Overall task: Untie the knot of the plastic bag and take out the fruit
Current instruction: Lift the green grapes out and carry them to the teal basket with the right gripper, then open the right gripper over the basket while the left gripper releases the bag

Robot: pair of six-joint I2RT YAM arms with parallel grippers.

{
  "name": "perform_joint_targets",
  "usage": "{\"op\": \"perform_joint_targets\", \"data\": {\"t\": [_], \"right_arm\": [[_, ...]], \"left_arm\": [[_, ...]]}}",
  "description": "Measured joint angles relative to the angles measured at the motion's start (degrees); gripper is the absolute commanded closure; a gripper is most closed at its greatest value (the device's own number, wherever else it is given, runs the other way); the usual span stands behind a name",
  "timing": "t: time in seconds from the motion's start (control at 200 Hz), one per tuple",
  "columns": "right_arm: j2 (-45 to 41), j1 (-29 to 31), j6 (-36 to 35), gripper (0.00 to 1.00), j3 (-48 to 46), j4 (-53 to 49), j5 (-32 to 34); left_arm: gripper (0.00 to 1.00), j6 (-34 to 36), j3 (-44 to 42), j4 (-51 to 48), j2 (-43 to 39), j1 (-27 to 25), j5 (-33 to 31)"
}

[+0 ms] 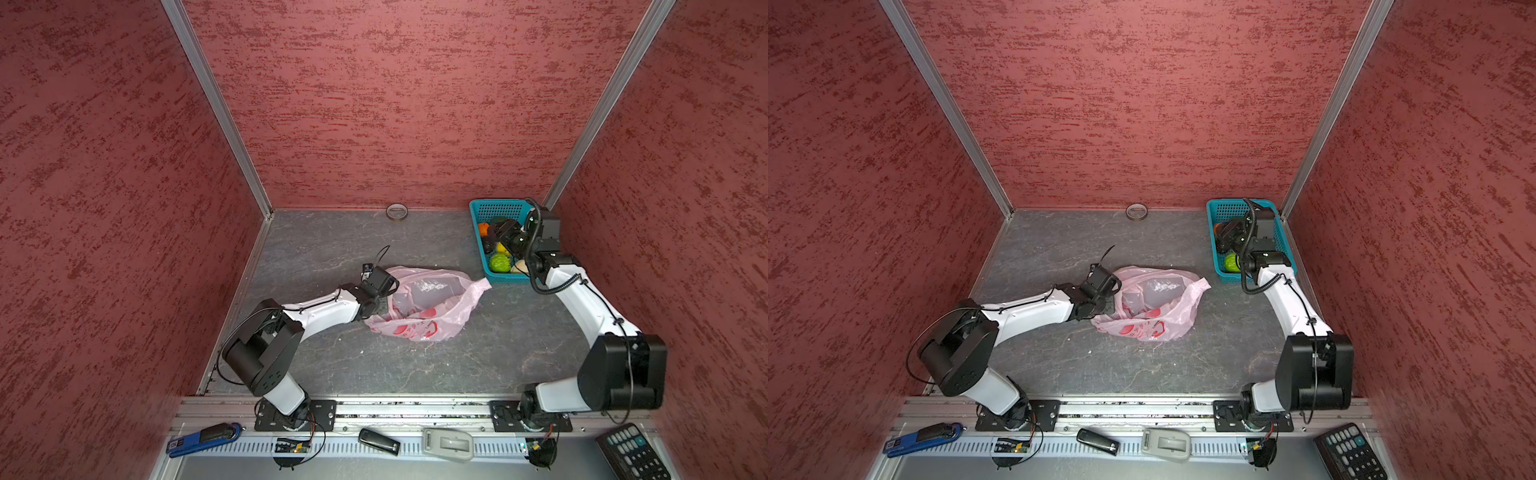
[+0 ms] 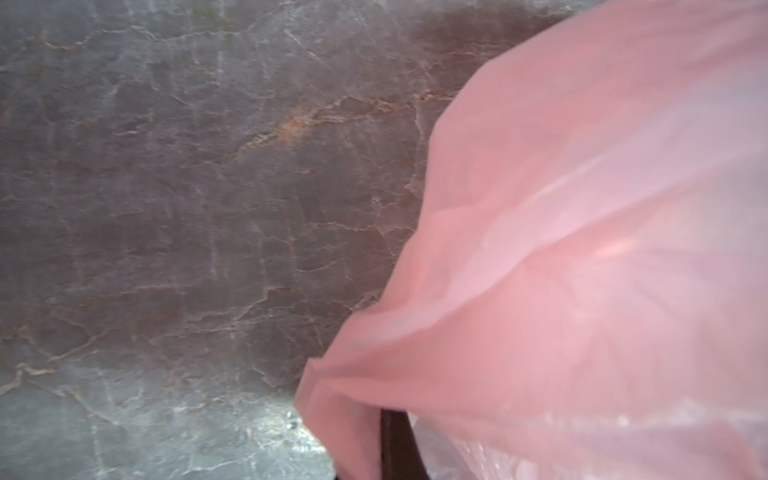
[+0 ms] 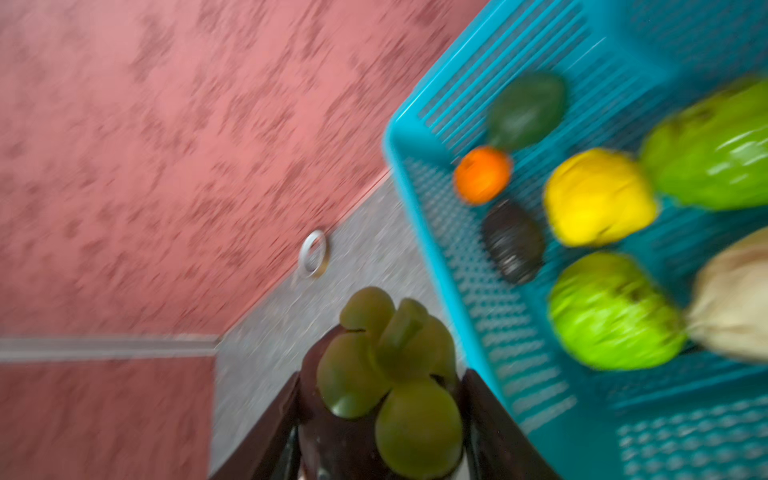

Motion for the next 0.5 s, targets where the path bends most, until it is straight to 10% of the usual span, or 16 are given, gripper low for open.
{"op": "perform_joint_targets", "data": {"t": [0.2, 0.501], "right_arm": [[9.01, -3.37, -2.89, 0.48, 0.24, 1.38, 5.40], [14.14, -4.79, -5.95, 0.05, 4.28, -0.07, 10.47]], "left_arm": [[1.00, 0.72, -0.11, -0.68, -0.81, 2.01, 0.09], [1.00, 1.11, -0.26, -0.70, -1.62, 5.46, 0.35]]}}
